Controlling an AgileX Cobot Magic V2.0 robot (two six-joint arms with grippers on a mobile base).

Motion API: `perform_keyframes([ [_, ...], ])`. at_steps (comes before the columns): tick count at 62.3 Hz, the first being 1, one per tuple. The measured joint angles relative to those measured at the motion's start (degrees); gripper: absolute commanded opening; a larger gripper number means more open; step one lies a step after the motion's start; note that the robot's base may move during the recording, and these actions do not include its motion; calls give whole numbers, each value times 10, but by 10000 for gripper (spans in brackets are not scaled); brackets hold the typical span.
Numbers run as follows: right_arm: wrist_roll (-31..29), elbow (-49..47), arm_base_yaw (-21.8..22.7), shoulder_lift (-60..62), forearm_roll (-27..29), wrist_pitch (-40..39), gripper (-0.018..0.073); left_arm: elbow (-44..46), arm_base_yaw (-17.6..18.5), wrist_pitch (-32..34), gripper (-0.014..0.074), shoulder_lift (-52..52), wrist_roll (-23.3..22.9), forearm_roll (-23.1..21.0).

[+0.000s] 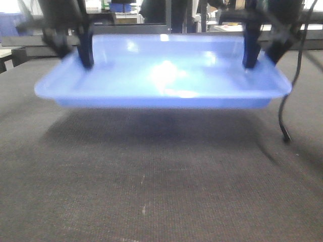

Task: Grab blue tray and place on right shelf
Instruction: 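Raise the held tray high above the table with both grippers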

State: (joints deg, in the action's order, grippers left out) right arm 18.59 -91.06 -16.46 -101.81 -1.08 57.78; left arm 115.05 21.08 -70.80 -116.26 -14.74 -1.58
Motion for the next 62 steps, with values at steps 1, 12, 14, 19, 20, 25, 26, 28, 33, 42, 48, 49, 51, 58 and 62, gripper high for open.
perform_keyframes([
  [1, 1, -1, 0, 5, 0, 2, 60, 0, 0, -1, -46, 9, 0, 0],
  [12, 1, -1, 0, 73, -5, 27, 60, 0, 10, -11, -46, 82, 1, 0],
  [14, 2, -1, -1, 87, -6, 32, 60, 0, 15, -12, -46, 94, 1, 3],
  [19, 3, -2, -8, 117, -14, 47, 64, 0, 33, -14, -46, 125, 0, 23],
  [20, 3, -4, -9, 122, -16, 49, 65, 0, 36, -15, -46, 133, -1, 27],
  [25, 6, -4, -20, 151, -30, 66, 66, 0, 52, -17, -46, 156, -4, 41],
  [26, 6, -4, -21, 156, -33, 69, 66, 0, 54, -18, -46, 160, -4, 42],
  [28, 7, -4, -25, 167, -39, 77, 66, 0, 60, -20, -46, 169, -5, 44],
  [33, 8, -4, -33, 190, -47, 93, 66, -7, 69, -20, -46, 189, -6, 47],
  [42, 6, -4, -41, 227, -48, 117, 66, -68, 72, -10, -46, 237, -14, 39],
  [48, 4, 1, -44, 244, -41, 128, 66, -116, 73, -3, -46, 269, -25, 28],
  [49, 4, 3, -44, 246, -40, 129, 66, -123, 74, -1, -46, 274, -26, 27],
  [51, 4, 7, -44, 252, -35, 131, 66, -137, 74, 0, -46, 286, -33, 24],
  [58, 3, 32, -44, 274, -15, 131, 66, -162, 74, -1, -46, 320, -35, 16],
  [62, 3, 46, -44, 286, -1, 125, 66, -166, 74, -6, -46, 336, -35, 10],
])
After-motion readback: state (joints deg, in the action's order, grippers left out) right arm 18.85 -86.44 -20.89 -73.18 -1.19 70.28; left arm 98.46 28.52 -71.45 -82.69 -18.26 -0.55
